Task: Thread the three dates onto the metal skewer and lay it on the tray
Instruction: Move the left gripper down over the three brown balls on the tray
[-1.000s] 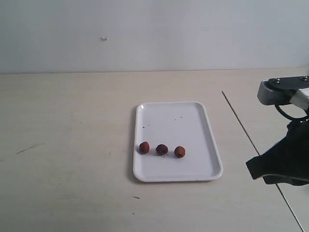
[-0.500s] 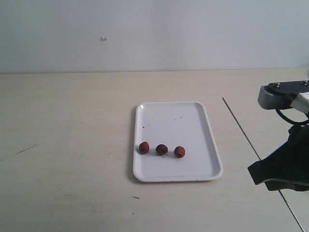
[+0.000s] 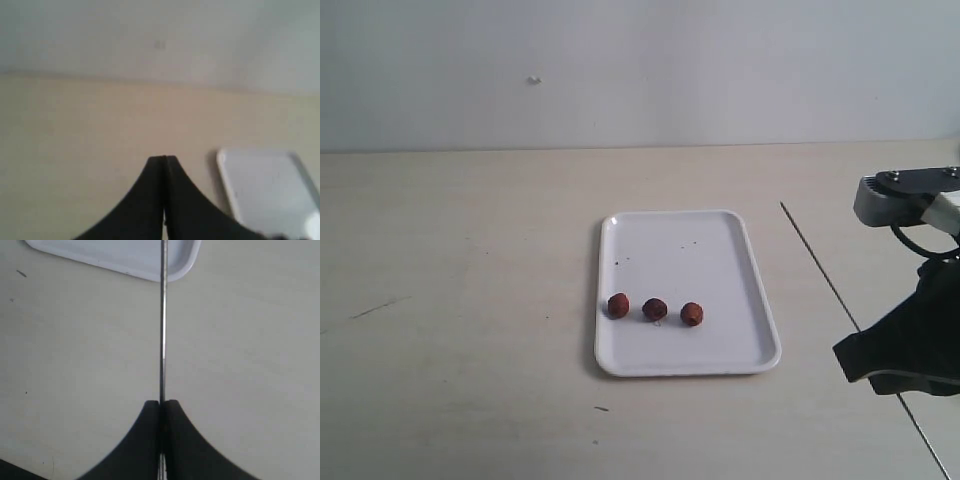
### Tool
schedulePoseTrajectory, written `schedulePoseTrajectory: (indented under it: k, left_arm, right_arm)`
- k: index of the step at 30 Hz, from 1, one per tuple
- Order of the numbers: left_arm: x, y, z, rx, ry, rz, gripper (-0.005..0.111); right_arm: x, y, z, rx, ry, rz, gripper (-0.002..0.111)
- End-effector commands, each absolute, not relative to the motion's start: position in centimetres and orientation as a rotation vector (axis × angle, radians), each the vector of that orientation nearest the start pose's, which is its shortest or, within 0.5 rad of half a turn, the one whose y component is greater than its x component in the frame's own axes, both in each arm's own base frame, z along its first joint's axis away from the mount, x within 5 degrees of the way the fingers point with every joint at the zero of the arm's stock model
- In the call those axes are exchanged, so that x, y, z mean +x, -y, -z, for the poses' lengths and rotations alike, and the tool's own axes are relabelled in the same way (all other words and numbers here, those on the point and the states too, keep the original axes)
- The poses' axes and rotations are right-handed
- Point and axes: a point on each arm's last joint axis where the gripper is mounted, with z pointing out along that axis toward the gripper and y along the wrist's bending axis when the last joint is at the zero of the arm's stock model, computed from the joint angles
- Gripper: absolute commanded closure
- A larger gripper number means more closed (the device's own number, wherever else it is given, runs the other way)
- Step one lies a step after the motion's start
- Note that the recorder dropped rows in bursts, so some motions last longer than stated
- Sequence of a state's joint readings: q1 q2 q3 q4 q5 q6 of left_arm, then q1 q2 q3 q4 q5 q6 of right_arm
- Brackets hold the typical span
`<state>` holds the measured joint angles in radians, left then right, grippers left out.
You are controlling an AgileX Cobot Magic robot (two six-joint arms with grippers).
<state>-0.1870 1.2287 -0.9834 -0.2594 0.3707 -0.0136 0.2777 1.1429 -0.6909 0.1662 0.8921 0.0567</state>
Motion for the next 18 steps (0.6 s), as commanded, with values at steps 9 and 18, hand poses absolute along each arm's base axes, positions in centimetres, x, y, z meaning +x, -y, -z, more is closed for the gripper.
schedulePoseTrajectory:
  k: [9,18]
  left_arm:
    - [34.8,15.8,-26.3,0.597,-2.695,0.458,0.057]
    - [34.2,23.2,-24.2,1.173,-2.486,0.352,0.053]
  right_arm:
    - [17.7,-6.3,-24.2,-0.205,-2.828,-0.281,0.108]
    - [17.7,-6.3,-24.2,-0.206,-2.827,-0.279,0.108]
